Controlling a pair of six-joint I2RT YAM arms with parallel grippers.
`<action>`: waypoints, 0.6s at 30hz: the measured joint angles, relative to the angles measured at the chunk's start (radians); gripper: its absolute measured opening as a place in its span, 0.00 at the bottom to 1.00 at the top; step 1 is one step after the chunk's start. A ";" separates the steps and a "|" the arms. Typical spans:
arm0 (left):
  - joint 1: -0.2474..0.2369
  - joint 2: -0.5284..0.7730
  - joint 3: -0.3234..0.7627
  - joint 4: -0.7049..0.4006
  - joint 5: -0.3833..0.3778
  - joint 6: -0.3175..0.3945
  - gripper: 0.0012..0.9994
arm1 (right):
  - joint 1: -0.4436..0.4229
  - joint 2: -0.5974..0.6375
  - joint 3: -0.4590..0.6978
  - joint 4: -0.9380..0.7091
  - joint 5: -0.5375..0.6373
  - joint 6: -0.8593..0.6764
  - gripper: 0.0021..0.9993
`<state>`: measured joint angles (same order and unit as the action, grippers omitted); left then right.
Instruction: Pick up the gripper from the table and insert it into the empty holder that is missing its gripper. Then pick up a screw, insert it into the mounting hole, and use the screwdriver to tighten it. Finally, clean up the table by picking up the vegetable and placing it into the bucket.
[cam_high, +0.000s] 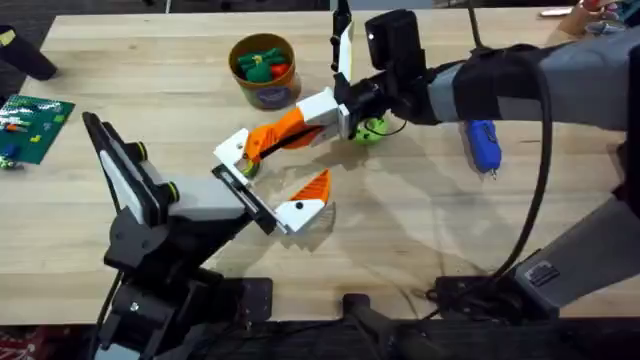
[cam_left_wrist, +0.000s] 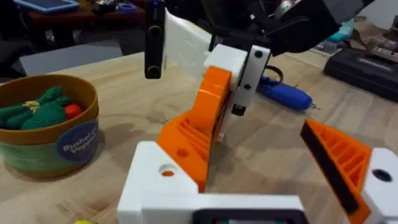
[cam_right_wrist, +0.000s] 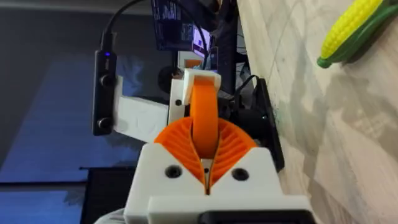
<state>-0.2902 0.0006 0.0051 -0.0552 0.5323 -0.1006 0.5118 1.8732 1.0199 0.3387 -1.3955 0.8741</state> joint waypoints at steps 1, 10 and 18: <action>0.001 0.000 0.000 0.000 0.000 0.000 0.99 | 0.001 0.000 0.000 0.001 0.003 0.004 0.02; 0.000 0.000 0.000 -0.001 0.036 0.000 0.99 | 0.016 0.000 0.000 0.022 0.012 0.053 0.02; -0.002 0.000 0.001 -0.003 0.082 0.004 0.99 | 0.044 0.005 0.000 0.035 -0.006 0.045 0.02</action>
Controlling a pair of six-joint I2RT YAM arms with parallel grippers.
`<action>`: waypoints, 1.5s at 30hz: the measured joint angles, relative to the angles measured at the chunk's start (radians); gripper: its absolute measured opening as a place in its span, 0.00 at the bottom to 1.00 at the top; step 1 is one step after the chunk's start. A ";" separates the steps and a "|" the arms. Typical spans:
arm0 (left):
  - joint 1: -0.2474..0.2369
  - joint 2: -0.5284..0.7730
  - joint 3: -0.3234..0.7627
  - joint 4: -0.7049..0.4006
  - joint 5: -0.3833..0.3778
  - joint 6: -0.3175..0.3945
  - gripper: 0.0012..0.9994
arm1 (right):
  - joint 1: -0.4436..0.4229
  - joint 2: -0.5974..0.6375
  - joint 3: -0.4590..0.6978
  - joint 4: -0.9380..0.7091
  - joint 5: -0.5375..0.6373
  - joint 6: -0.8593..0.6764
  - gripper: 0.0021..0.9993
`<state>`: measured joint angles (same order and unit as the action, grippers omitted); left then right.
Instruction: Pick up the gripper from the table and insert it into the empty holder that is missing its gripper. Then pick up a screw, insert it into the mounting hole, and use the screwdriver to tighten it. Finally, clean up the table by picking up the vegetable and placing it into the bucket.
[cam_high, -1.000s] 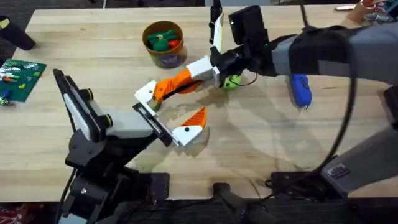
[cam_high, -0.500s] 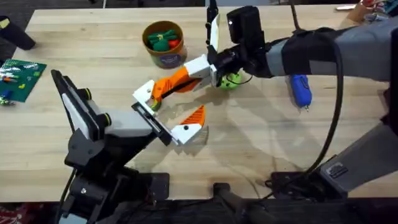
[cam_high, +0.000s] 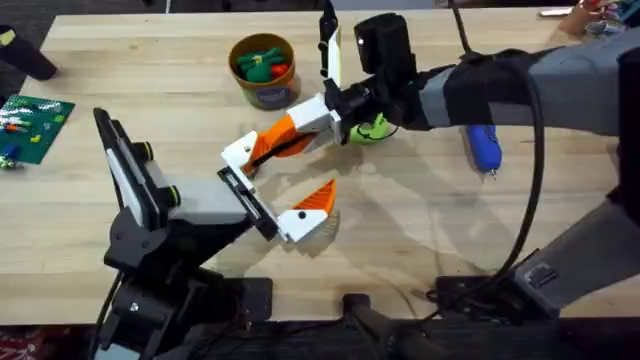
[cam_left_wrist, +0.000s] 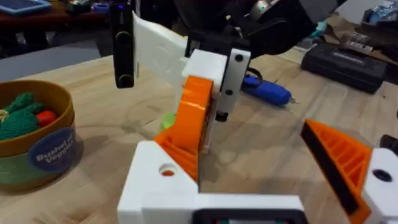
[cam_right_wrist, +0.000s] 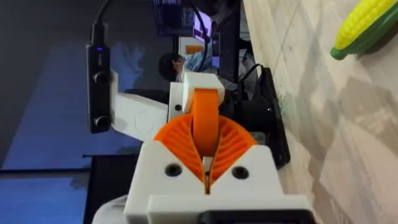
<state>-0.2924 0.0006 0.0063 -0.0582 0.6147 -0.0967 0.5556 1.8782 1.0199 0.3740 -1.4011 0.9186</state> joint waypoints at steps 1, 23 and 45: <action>0.000 0.000 0.000 -0.001 0.003 0.000 0.99 | 0.000 0.000 0.000 0.000 -0.002 -0.002 0.02; 0.000 0.000 0.000 -0.002 0.003 0.000 0.99 | 0.000 0.000 0.000 -0.001 0.010 -0.006 0.02; -0.018 0.000 0.000 -0.006 0.155 0.018 0.99 | 0.031 0.014 -0.003 -0.007 0.062 -0.014 0.99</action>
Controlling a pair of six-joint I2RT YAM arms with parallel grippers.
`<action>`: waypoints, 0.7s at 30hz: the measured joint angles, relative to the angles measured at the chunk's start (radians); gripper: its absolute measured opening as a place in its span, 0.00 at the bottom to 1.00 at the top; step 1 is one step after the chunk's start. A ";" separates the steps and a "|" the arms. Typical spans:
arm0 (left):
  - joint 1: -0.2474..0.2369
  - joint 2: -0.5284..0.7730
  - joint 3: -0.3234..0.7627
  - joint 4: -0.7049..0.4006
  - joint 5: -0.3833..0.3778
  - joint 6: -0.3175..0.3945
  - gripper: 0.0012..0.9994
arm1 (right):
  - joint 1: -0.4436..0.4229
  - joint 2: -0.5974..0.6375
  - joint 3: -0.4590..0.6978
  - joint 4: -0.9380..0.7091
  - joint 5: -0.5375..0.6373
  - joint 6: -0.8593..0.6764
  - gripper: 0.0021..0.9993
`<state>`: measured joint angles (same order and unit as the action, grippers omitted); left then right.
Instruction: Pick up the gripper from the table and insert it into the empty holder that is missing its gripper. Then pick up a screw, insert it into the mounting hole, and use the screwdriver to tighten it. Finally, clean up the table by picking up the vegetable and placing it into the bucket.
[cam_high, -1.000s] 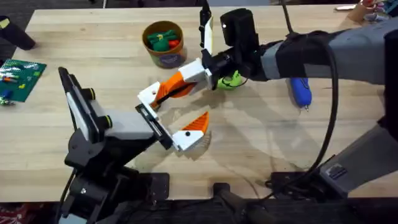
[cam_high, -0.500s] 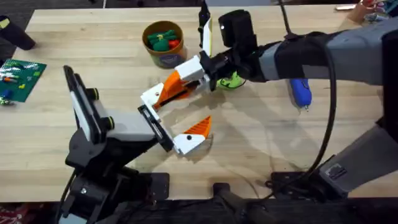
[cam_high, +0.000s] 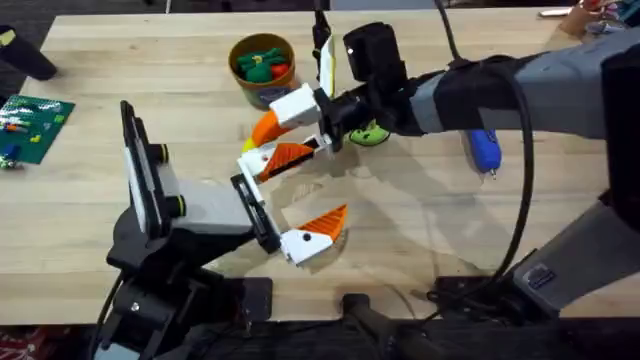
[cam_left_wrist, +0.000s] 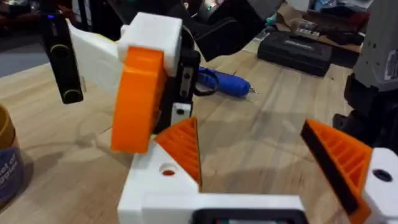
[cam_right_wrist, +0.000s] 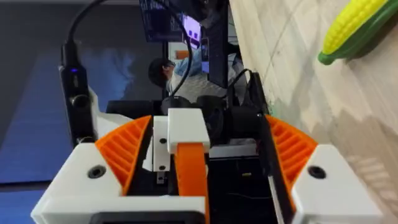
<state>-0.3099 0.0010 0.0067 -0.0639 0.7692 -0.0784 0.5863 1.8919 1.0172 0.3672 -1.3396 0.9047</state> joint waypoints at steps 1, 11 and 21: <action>0.000 0.000 0.000 0.000 0.001 0.000 0.99 | -0.007 0.000 0.000 0.000 0.000 0.000 0.99; 0.000 0.000 0.000 0.000 0.005 0.000 0.99 | -0.112 0.000 0.000 -0.002 -0.050 -0.005 0.99; 0.000 0.000 0.000 0.000 0.005 0.000 0.99 | -0.166 0.000 -0.001 -0.276 -0.122 -0.154 0.99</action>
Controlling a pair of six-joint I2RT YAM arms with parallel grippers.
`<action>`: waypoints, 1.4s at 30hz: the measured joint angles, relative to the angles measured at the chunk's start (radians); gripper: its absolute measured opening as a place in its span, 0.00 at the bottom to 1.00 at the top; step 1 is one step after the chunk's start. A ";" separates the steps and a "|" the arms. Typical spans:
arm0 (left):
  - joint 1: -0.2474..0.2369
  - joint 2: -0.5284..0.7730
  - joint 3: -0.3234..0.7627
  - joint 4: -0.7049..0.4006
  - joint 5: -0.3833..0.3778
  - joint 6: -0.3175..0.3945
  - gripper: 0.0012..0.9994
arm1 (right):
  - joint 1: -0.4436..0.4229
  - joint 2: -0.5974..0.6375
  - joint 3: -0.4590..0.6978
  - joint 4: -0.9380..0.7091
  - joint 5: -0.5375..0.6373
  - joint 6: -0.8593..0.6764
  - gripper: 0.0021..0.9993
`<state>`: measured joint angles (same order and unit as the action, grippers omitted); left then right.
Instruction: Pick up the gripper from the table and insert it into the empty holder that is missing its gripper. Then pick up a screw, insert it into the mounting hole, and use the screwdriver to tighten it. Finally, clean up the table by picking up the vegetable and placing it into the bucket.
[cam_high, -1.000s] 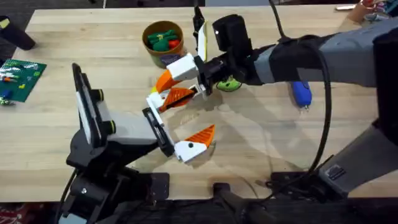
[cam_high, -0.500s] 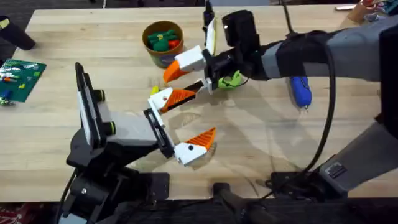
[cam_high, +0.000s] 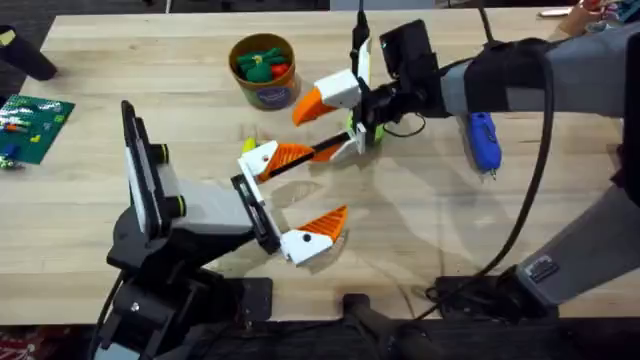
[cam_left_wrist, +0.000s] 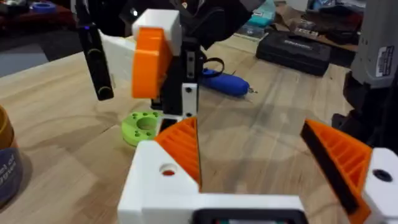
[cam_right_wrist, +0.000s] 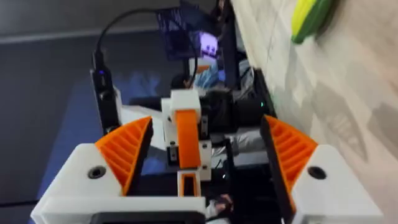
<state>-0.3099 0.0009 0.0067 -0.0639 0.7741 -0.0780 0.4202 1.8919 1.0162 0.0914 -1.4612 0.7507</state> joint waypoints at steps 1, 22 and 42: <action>0.000 0.000 0.000 0.000 0.000 0.000 0.99 | 0.000 0.000 0.000 -0.041 -0.007 -0.032 0.99; 0.000 0.000 0.000 0.000 0.000 0.000 0.99 | 0.000 -0.066 -0.002 -0.427 -0.048 -0.529 0.99; 0.000 0.000 0.000 0.000 0.000 0.000 0.99 | 0.001 -0.068 -0.002 -0.387 -0.051 -0.587 0.59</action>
<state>-0.3099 0.0010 0.0067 -0.0639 0.7739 -0.0780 0.4211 1.8240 1.0145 -0.2956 -1.5121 0.1637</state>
